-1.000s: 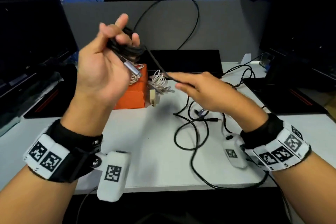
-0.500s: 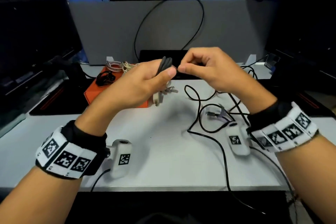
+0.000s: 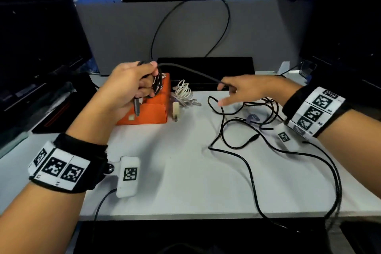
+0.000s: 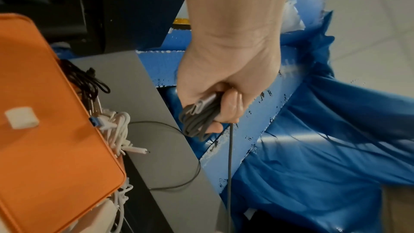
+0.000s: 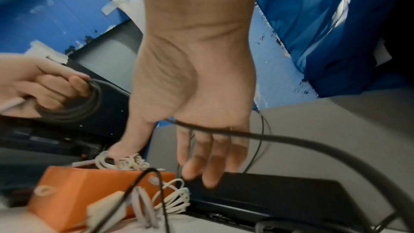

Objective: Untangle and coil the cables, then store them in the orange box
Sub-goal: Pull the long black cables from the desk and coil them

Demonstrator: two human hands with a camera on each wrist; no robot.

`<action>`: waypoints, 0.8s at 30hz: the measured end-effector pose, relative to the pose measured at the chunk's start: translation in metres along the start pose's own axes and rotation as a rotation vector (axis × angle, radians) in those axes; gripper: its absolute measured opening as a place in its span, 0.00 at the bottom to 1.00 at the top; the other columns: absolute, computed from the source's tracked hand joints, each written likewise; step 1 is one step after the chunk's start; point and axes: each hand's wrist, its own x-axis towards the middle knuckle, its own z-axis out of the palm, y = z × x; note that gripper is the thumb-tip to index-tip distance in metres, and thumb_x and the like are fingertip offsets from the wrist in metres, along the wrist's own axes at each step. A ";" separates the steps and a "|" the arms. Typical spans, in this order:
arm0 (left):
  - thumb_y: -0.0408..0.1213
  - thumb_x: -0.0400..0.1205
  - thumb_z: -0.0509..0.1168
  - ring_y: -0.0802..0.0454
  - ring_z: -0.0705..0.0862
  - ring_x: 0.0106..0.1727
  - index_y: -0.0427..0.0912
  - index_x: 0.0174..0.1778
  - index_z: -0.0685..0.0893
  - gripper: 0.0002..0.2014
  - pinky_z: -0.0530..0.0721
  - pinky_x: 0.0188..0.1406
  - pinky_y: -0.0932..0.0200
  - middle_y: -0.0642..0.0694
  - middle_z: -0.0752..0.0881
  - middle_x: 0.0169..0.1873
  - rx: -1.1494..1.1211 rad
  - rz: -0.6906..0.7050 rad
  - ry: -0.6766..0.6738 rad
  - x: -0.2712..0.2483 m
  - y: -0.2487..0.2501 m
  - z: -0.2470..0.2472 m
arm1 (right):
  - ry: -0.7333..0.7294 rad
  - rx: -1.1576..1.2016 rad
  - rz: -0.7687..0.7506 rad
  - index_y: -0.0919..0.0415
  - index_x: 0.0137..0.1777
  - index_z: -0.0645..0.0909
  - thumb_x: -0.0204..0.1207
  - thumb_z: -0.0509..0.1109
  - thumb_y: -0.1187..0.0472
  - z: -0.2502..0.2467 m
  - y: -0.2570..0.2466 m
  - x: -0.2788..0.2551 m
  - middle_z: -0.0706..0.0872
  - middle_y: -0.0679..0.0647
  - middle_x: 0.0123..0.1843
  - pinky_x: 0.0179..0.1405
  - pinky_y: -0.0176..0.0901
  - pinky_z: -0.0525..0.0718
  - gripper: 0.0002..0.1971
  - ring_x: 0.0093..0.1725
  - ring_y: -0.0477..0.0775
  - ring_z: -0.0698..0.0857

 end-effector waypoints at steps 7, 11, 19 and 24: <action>0.37 0.91 0.59 0.55 0.59 0.20 0.40 0.42 0.78 0.12 0.78 0.33 0.59 0.52 0.62 0.21 -0.108 0.007 -0.100 0.002 0.000 -0.003 | -0.405 -0.259 0.106 0.33 0.89 0.38 0.57 0.82 0.25 0.059 -0.012 -0.019 0.65 0.47 0.85 0.78 0.59 0.76 0.69 0.82 0.61 0.72; 0.38 0.91 0.60 0.54 0.59 0.21 0.40 0.43 0.79 0.11 0.78 0.34 0.58 0.50 0.61 0.22 -0.106 0.032 -0.159 -0.004 0.004 0.001 | -0.359 -0.290 0.099 0.38 0.90 0.52 0.62 0.81 0.28 0.064 0.000 0.002 0.67 0.47 0.77 0.74 0.60 0.79 0.60 0.76 0.62 0.76; 0.38 0.92 0.59 0.54 0.59 0.20 0.39 0.43 0.78 0.12 0.77 0.35 0.58 0.51 0.62 0.21 -0.092 0.030 -0.169 -0.005 -0.001 0.010 | 0.078 -0.129 0.145 0.59 0.77 0.79 0.80 0.77 0.55 0.048 0.047 0.068 0.82 0.61 0.68 0.62 0.45 0.80 0.26 0.67 0.64 0.83; 0.39 0.92 0.59 0.54 0.60 0.20 0.40 0.43 0.79 0.13 0.77 0.36 0.57 0.51 0.62 0.22 -0.144 -0.009 -0.120 0.001 -0.011 0.011 | 0.056 0.012 0.162 0.55 0.77 0.78 0.75 0.78 0.63 0.020 0.059 0.080 0.85 0.47 0.57 0.53 0.42 0.82 0.29 0.54 0.50 0.87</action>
